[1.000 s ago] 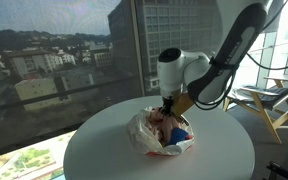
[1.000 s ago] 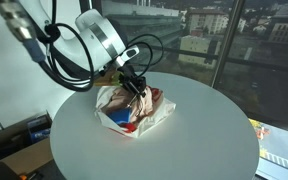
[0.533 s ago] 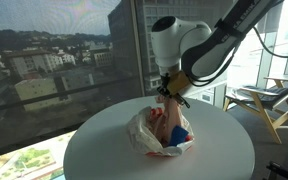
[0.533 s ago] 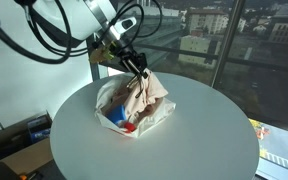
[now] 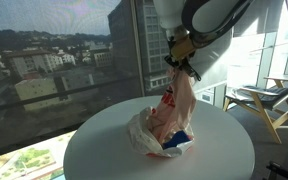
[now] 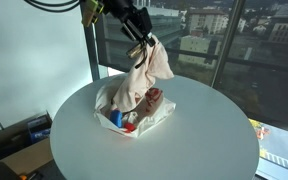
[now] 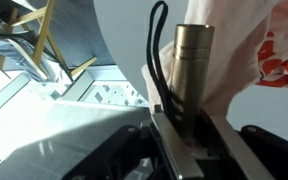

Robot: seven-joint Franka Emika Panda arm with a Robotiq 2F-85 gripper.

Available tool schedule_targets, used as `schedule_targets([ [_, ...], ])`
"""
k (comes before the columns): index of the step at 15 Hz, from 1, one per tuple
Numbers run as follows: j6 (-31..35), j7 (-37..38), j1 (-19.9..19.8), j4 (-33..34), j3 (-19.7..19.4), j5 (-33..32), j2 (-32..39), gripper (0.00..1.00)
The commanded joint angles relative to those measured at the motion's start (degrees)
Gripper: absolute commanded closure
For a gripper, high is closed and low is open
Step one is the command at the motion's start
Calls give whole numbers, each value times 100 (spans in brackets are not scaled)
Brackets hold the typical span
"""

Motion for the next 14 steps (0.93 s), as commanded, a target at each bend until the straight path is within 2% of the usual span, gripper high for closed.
schedule_targets([
  [1, -811, 144, -478, 449, 270, -58, -351, 85],
  [6, -1833, 502, -875, 1152, 348, -9, -703, 85],
  [8, -2009, 590, -960, 1314, 326, -14, -664, 85],
  [9, -1972, 623, -981, 1320, 309, -19, -621, 85],
  [12, -1060, 1168, -1032, 800, 215, -150, -276, 84],
  [14, -492, 1746, -1147, 435, 180, -493, 32, 84],
])
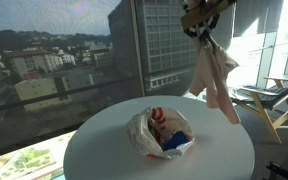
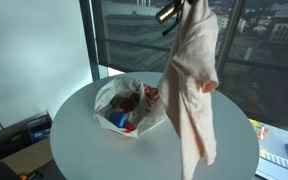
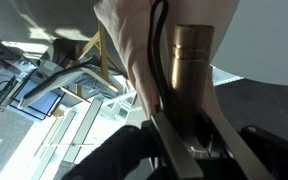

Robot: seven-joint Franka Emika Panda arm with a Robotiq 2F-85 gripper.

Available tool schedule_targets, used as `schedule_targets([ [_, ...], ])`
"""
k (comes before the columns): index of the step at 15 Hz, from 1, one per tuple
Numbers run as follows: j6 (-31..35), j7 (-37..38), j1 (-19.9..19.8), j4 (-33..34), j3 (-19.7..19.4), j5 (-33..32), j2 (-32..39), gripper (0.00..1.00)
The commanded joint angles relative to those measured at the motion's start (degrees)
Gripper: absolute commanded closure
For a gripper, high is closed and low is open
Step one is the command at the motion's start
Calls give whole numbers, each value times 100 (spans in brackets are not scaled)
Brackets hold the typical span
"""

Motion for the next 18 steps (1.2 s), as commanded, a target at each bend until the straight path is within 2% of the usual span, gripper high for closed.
schedule_targets([
  [1, 902, 1034, -219, -516, -37, -622, 568, 84],
  [3, 1188, 1607, -283, -790, -129, -992, 963, 84],
  [9, 2216, 2712, -317, -1215, -447, -1467, 1993, 84],
  [18, 3630, 3281, -537, -1288, -960, -1357, 2566, 83],
])
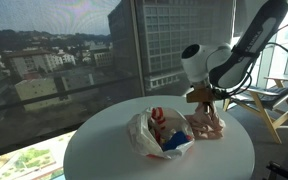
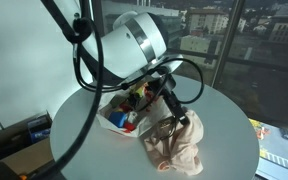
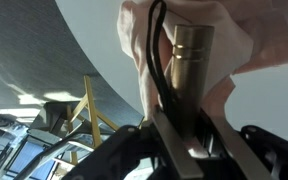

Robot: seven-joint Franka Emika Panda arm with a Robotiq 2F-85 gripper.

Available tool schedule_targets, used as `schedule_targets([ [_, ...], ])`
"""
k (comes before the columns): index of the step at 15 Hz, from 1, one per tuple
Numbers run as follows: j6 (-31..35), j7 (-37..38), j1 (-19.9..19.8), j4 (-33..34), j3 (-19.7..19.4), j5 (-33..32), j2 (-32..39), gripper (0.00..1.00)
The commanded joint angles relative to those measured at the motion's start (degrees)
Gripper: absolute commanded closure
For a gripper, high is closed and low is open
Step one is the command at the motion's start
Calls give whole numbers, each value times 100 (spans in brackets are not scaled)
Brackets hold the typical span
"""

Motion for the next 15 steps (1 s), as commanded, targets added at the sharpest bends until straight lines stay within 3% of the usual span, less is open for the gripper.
schedule_targets([
  [1, 486, 167, -109, 42, -176, -52, 77, 81],
  [2, 555, 135, -117, 57, -200, -24, 102, 43],
  [4, 652, 86, -134, 71, -235, 47, 136, 35],
  [8, 670, -23, -182, -20, -245, 549, 72, 4],
  [12, 140, -964, -63, -128, -58, 1574, -320, 0],
  [15, -765, -1565, 291, 58, 184, 1989, -694, 0],
])
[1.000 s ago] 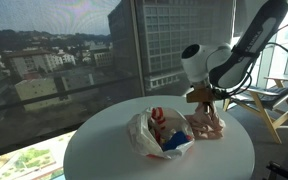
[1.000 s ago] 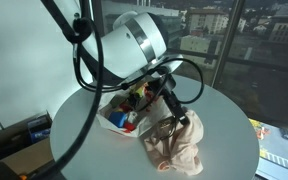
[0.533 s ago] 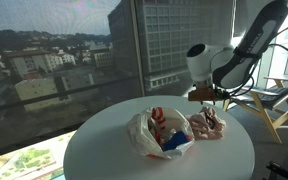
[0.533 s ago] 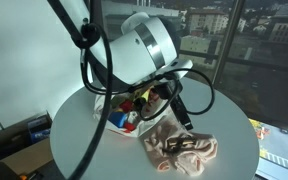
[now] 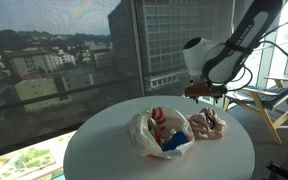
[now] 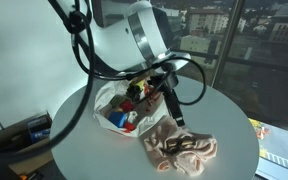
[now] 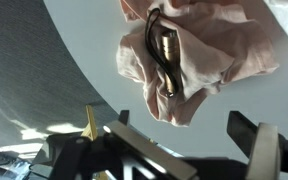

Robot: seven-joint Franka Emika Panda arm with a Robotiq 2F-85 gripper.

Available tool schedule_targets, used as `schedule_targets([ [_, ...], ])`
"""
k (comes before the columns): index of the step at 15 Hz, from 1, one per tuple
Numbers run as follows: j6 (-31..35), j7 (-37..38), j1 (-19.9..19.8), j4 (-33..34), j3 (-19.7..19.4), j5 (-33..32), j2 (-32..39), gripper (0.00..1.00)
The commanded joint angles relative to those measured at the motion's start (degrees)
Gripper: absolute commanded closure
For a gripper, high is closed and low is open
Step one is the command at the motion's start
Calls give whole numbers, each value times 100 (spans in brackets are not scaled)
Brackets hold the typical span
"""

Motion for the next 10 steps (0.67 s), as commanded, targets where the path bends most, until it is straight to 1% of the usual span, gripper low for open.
schedule_targets([
  [1, -976, -834, 385, 116, 329, 640, -611, 0],
  [3, -1276, -1371, 590, 360, 602, 1101, -661, 0],
  [5, -1360, -1697, 806, 718, 843, 1419, -468, 0],
  [7, -1269, -1892, 996, 1115, 1012, 1561, -76, 0],
  [8, -1129, -2024, 1071, 1293, 1058, 1609, 179, 0],
  [10, -1075, -2254, 1201, 1656, 1082, 1722, 693, 0],
])
